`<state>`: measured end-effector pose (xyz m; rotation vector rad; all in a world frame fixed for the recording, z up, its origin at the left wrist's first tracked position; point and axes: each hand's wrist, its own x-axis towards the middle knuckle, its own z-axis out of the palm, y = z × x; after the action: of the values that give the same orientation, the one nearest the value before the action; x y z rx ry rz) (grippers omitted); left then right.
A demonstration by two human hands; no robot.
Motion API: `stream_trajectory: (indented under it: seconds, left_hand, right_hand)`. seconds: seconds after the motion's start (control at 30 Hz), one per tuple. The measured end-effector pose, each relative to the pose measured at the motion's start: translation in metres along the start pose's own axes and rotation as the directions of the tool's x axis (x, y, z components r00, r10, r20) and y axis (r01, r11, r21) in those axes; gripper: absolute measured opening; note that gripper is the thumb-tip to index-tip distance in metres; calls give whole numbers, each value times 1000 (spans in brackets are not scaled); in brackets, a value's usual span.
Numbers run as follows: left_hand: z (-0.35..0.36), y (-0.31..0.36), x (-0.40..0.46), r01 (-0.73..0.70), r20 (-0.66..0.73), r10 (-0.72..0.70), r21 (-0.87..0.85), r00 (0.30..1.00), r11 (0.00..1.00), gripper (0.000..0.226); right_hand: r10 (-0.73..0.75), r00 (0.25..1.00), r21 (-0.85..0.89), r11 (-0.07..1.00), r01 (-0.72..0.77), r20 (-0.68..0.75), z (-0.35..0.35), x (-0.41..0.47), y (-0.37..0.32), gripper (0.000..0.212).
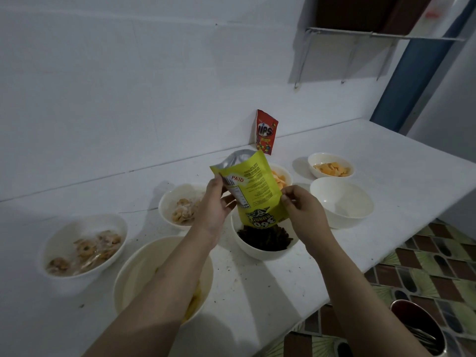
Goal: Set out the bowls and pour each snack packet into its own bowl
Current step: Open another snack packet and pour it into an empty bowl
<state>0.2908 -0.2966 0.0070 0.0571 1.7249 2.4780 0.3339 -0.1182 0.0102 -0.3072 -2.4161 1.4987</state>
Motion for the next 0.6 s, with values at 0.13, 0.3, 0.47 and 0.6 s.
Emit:
stream_trajectory:
  seconds: [0.13, 0.3, 0.47, 0.6]
  left_hand:
    - [0, 6, 4, -60, 42, 56, 93, 998, 994, 50]
    - [5, 14, 0, -132, 169, 99, 200, 981, 971, 69]
    - [12, 17, -1, -216, 202, 164, 271, 966, 938, 40]
    - [15, 13, 2, -233, 190, 181, 307, 965, 923, 37]
  right_hand:
    - [9, 1000, -14, 1000, -9, -15, -3, 1, 1, 15]
    - [20, 999, -12, 1000, -21, -39, -5, -1, 2, 15]
    - [18, 999, 34, 999, -16, -36, -10, -6, -4, 19]
    - [-32, 999, 175, 984, 36, -29, -13, -16, -16, 38]
